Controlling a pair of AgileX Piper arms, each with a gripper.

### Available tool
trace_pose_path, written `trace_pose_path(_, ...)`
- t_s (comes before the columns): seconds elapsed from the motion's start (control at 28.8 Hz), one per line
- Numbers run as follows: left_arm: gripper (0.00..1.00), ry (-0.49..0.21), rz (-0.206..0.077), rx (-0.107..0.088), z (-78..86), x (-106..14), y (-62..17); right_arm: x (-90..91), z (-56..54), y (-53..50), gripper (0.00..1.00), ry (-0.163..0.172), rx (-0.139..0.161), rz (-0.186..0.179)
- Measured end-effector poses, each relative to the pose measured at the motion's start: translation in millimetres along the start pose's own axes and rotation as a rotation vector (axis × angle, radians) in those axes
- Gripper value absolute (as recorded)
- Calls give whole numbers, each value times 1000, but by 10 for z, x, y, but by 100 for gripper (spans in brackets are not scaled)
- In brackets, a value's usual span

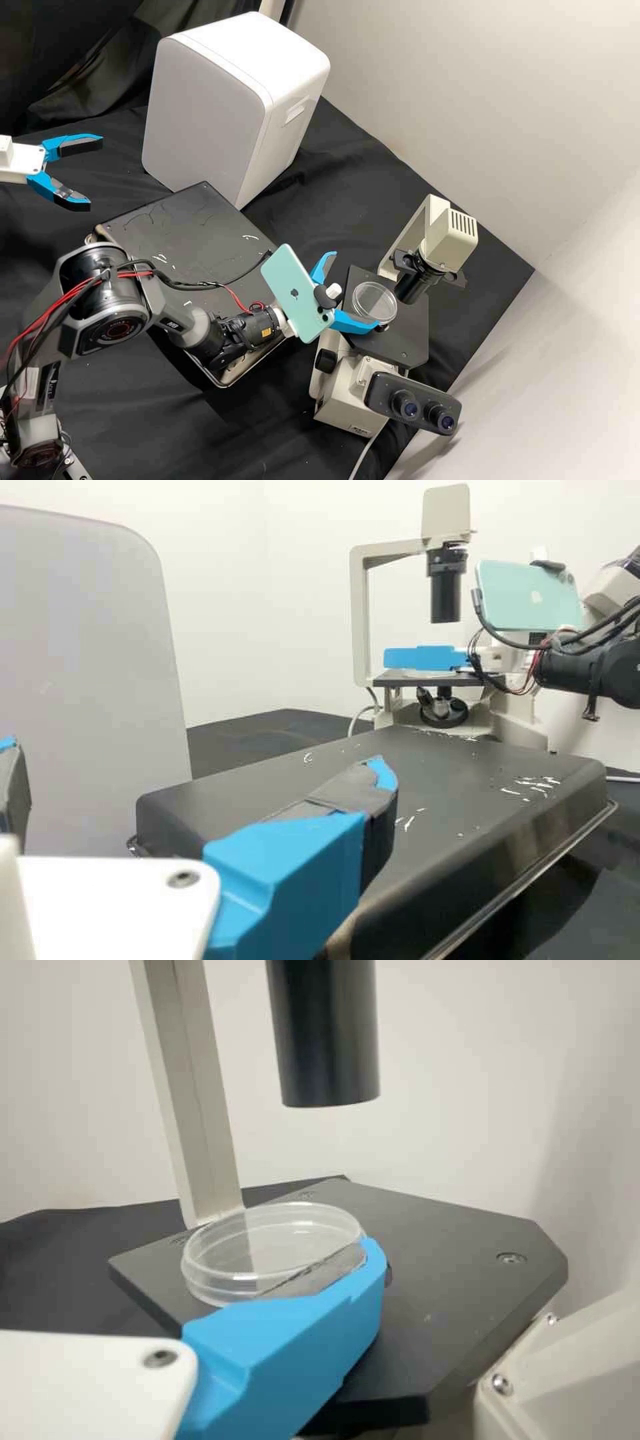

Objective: Place the petri dish on the bench

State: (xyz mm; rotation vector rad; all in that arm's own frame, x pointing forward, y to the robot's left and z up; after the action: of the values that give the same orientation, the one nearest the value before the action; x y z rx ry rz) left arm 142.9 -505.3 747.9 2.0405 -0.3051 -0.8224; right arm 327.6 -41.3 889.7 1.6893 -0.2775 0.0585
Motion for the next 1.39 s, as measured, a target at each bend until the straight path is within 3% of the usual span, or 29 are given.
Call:
trace_pose_path(0.38,100,-10,-2,0,16,2,-3,142,47,31,100,-11,-2,8)
trace_pose_path(0.66,100,-16,-3,-1,26,4,-5,208,149,52,100,-44,-1,9)
trace_pose_path(1.11,100,-21,-4,-1,34,5,-7,269,197,138,100,-64,-3,25)
trace_pose_path(1.39,100,-21,-4,-1,34,5,-7,296,237,117,100,-76,-1,20)
